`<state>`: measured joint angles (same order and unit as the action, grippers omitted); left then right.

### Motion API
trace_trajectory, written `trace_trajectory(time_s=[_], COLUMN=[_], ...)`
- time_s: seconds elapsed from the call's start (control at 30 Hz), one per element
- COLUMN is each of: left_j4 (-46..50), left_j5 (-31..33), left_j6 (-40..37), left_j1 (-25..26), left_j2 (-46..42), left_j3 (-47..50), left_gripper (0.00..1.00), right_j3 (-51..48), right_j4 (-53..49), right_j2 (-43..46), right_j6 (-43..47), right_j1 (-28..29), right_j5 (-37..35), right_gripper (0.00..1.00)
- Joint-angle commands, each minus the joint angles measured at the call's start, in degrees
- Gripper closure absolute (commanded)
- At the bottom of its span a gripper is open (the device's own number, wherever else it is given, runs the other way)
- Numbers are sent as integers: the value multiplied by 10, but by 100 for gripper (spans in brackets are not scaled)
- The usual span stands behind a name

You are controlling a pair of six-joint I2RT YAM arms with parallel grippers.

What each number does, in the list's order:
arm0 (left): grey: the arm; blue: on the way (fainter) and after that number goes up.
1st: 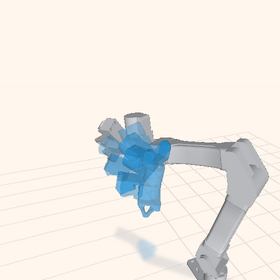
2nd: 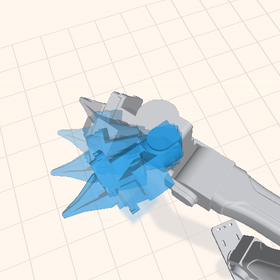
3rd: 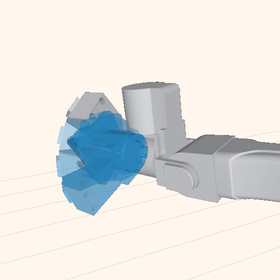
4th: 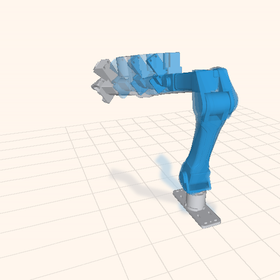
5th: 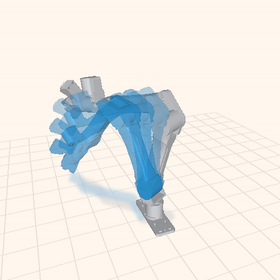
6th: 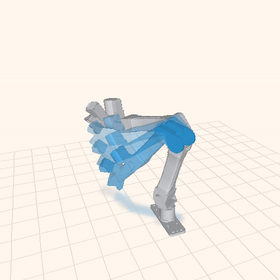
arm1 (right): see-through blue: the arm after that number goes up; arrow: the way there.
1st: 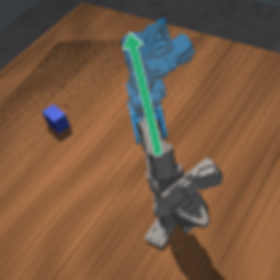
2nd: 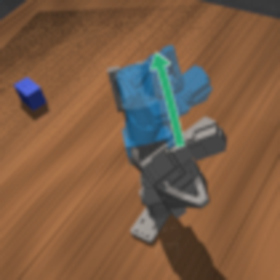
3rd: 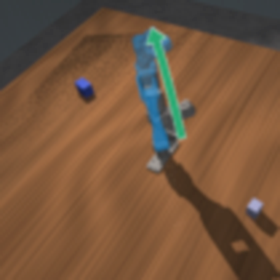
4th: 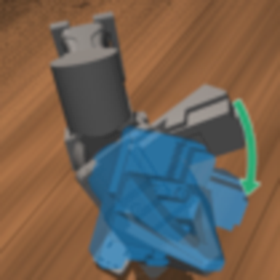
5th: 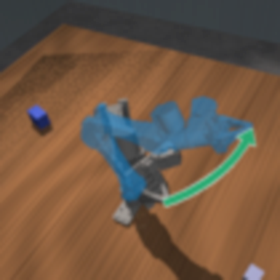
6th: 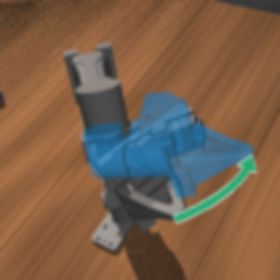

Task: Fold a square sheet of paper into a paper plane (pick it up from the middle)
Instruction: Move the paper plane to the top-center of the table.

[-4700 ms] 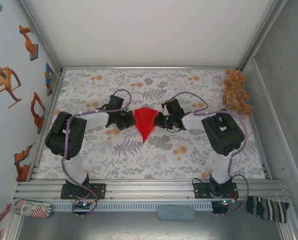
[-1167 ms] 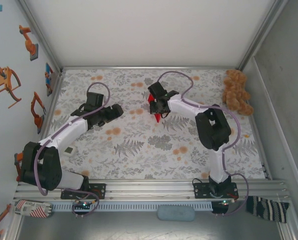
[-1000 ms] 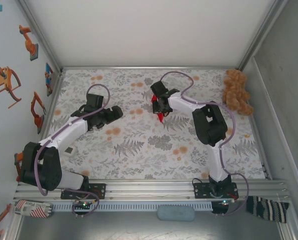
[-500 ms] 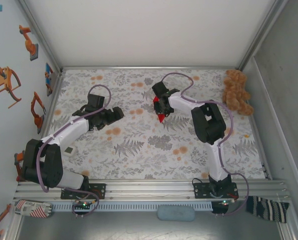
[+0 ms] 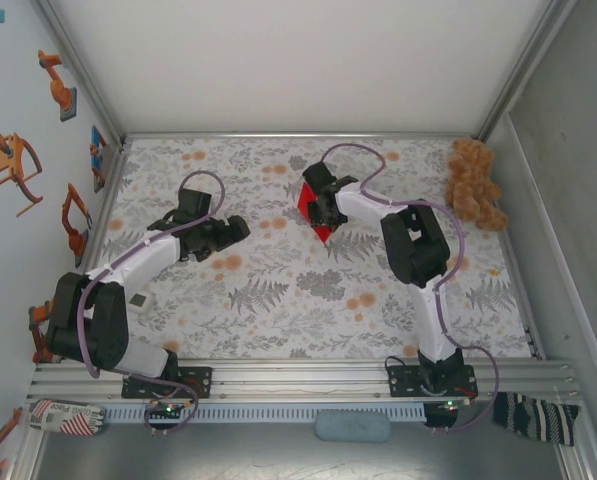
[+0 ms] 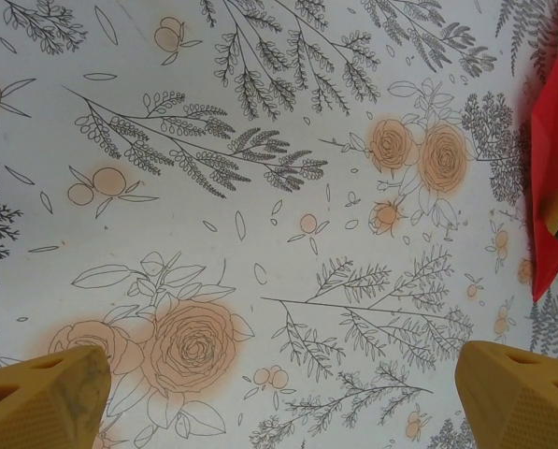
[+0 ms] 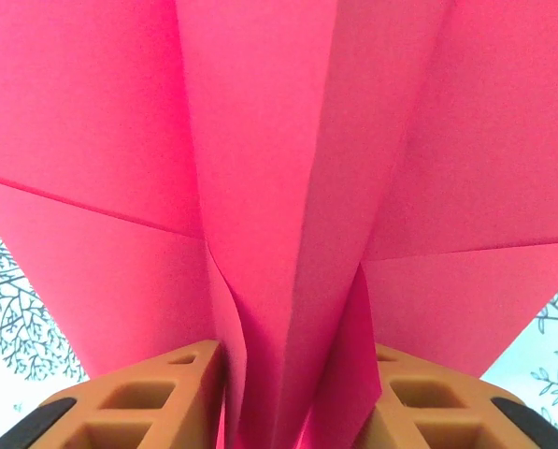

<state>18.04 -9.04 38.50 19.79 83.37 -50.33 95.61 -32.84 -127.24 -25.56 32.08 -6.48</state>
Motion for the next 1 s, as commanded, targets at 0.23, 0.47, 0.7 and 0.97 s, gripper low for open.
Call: trace_trajectory(time_s=[0.23, 0.47, 0.7, 0.97], left_j4=[-4, -6, -5, 2], left_j5=[-12, -16, -18, -8], left_j6=[-10, -11, -11, -17], left_j1=[-2, -2, -2, -2], left_j2=[16, 20, 17, 1], left_j3=[-2, -3, -5, -9], left_gripper=[5, 4, 4, 4], right_j3=[10, 16, 25, 36], right_j4=[-51, -44, -36, -31], right_j2=[-52, -58, -60, -16], right_j6=[45, 40, 33, 38], right_j1=[-3, -3, -6, -6], right_j5=[-49, -31, -22, -19], right_gripper=[61, 58, 56, 54])
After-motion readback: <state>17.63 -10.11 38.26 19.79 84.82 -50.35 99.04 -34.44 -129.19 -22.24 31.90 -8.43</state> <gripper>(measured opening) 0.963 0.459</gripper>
